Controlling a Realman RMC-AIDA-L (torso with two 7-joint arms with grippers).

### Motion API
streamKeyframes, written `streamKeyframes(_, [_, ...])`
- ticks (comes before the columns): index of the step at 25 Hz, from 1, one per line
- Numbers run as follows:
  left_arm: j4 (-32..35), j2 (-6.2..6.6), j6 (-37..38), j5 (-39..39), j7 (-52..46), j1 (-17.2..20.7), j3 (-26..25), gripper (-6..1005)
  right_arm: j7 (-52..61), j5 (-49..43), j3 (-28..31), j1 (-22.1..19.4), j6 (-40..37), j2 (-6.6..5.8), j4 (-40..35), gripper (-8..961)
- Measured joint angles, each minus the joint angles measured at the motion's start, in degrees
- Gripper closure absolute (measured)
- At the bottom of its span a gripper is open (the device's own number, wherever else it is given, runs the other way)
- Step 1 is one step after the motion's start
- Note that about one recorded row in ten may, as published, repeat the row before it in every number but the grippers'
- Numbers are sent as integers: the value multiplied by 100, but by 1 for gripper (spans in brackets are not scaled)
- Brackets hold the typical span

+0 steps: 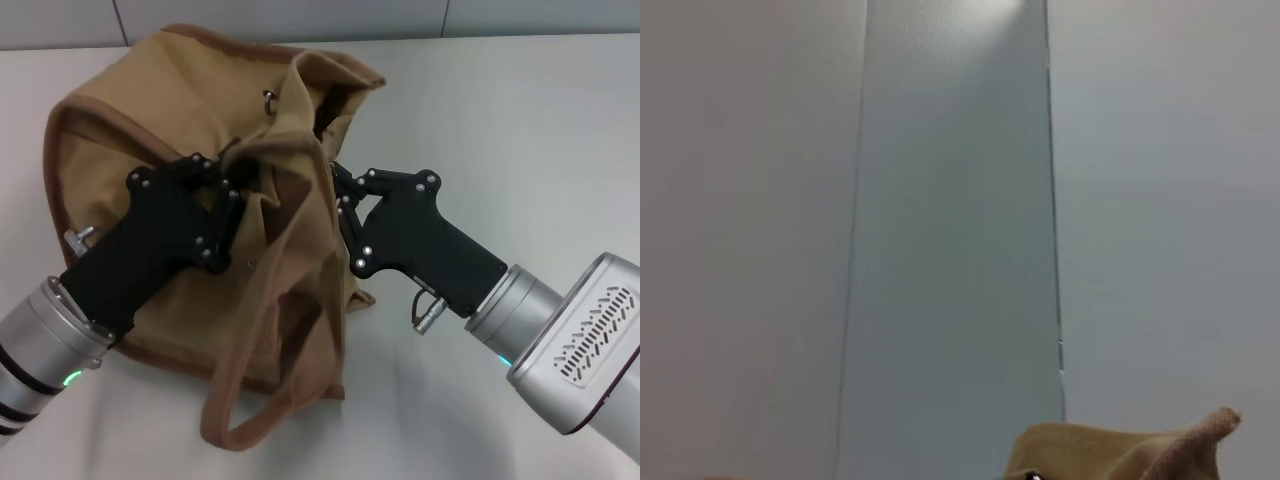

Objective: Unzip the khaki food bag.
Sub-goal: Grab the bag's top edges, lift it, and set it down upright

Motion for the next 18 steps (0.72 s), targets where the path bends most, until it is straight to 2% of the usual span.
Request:
streamKeyframes(6, [-128,1,87,-7,3,92,-529,858,42,0,-43,-120,-40,0,-161,948])
streamKeyframes(9, [-164,0,184,-13,3,161,-735,855,42,0,-60,-200,-48,0,-203,937])
streamKeyframes(18, [-317,1,607,-30,-309,666,-2013,849,52,0,-16,-652,-64,0,-495,905])
